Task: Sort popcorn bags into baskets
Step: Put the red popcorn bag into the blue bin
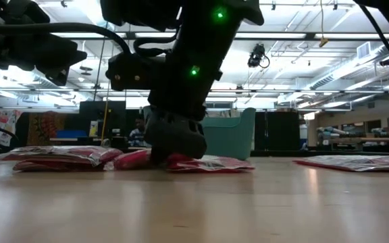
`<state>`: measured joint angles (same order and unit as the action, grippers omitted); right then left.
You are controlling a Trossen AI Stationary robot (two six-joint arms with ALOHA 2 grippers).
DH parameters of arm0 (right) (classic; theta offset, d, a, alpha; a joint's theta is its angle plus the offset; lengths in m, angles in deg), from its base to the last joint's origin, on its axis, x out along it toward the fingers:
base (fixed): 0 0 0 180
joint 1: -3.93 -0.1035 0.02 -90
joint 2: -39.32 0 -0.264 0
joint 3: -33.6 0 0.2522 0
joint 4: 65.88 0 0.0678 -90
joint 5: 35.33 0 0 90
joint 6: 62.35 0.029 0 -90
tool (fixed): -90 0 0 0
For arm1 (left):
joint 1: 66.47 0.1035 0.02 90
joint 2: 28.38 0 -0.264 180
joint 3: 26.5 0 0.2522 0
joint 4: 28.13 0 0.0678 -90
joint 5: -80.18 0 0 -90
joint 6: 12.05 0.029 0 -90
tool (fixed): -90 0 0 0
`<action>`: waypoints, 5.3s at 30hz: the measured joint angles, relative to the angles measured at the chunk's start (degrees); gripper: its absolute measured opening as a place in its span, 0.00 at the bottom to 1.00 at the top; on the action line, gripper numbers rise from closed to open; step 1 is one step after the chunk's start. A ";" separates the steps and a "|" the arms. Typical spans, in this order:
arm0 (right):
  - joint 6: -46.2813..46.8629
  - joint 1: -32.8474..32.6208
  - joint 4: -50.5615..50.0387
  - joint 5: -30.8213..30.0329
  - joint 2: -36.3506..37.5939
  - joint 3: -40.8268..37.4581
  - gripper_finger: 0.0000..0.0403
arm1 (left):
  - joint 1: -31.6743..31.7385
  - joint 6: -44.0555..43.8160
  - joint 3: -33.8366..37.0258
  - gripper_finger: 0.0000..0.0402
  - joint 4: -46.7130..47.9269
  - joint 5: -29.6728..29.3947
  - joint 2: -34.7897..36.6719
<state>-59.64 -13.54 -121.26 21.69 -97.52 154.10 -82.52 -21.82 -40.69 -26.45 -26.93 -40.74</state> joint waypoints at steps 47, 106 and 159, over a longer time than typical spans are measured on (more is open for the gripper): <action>11.83 9.36 -11.09 -20.93 26.58 0.04 0.02 | 0.01 0.01 0.00 0.29 -0.03 0.01 0.00; 23.78 16.88 -9.31 10.32 26.36 -15.01 0.28 | -0.01 0.00 0.00 0.29 -0.04 0.01 0.00; 79.21 2.27 -14.78 22.88 61.79 -67.21 0.38 | -0.01 -0.01 0.00 0.29 -0.04 0.00 0.00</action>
<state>19.57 -11.27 -136.04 44.58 -35.73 86.89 -82.53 -21.83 -40.69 -26.49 -26.93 -40.74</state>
